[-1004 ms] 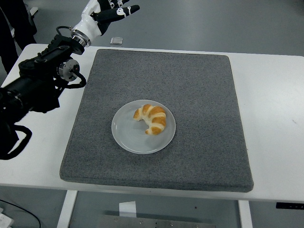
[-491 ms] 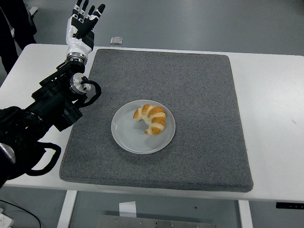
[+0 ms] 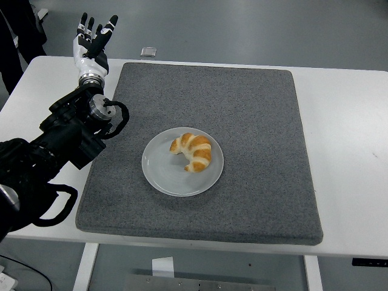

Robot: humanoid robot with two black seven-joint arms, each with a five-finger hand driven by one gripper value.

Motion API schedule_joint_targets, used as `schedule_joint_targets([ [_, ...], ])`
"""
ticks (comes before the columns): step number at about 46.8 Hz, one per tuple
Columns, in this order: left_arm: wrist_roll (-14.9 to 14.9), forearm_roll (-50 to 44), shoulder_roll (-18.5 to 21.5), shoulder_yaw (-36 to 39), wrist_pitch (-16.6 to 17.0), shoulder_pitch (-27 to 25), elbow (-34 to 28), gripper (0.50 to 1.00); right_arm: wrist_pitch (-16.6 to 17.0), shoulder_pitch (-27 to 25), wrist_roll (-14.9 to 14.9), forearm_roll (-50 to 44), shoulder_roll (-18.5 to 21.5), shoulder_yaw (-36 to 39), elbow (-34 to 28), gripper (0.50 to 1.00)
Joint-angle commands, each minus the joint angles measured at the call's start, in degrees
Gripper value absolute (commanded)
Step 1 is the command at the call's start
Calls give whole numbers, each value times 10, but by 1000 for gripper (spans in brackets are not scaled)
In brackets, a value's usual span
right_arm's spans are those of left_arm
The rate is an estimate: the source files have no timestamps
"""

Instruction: Place the bread on the plate

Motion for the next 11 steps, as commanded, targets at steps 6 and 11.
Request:
schedule_joint_targets([
  [6,0,2,0,2,-2,0,-4,1000,0,0,0,0,0,0,0,932],
  [11,0,1,0,2,0,0,-4,1000,0,0,2,0,0,0,0,932],
])
